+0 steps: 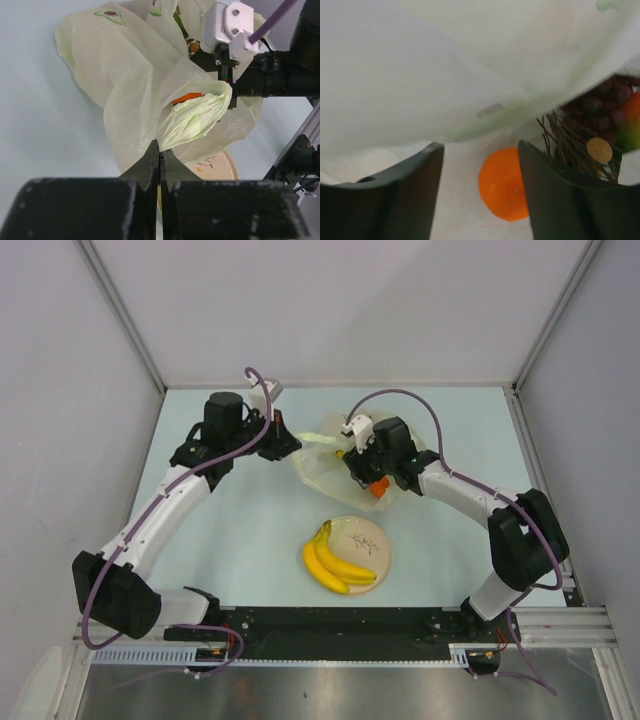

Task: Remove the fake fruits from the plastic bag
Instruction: Take out the fake fruit from the plastic bag, then place the fake fruit on the plate, then adjust the fake fruit on the plate, then take out the fake fruit from the plastic bag.

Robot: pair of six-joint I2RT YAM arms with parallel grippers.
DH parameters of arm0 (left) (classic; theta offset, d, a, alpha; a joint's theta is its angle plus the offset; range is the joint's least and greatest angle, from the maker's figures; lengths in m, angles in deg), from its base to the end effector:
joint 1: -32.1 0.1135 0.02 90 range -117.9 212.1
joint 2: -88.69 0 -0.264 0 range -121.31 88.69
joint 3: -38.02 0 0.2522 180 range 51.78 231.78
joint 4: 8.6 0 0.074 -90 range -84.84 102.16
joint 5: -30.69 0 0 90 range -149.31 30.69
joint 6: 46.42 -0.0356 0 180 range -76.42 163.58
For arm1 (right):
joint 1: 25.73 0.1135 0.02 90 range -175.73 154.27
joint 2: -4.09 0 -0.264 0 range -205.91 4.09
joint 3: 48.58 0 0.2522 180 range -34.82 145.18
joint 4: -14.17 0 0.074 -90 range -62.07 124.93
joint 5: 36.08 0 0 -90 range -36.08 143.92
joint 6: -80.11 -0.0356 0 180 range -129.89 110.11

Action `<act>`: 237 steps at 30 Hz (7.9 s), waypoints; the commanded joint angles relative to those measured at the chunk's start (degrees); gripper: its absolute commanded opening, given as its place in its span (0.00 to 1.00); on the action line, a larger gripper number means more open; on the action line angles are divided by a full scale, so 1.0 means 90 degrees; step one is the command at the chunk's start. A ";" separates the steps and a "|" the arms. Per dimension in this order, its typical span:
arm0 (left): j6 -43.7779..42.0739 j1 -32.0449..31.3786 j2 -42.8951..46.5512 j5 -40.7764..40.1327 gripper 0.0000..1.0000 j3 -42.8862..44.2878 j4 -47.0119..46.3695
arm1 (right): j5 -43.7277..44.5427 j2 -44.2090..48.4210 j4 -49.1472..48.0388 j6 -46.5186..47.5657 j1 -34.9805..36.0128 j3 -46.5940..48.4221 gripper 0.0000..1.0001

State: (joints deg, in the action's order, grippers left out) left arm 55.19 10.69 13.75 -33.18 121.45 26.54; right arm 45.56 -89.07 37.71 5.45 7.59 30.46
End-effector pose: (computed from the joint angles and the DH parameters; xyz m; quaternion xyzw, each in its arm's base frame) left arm 0.2694 -0.1225 0.3581 0.1891 0.8158 -0.3298 0.4357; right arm 0.3027 0.2052 0.2488 -0.3981 0.8024 0.1333 0.4242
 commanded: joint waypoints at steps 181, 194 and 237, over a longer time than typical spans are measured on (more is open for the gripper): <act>-0.0519 -0.0326 -0.0385 -0.0052 0.00 0.0697 0.0387 | 0.0919 -0.2294 -0.1253 -0.2329 -0.0509 0.2229 1.00; -0.0656 -0.0404 -0.0443 -0.0071 0.00 0.0706 0.0466 | 0.1407 -0.3584 -0.1116 -0.2075 -0.0558 0.3099 1.00; -0.0617 -0.0385 -0.0316 -0.0169 0.00 0.0462 0.0153 | 0.0060 -0.1670 -0.0150 -0.0708 -0.0294 0.2083 0.42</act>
State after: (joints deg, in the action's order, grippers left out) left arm 49.58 7.46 8.99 -34.99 125.60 30.15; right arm 48.38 -109.09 34.43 -3.34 3.96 50.54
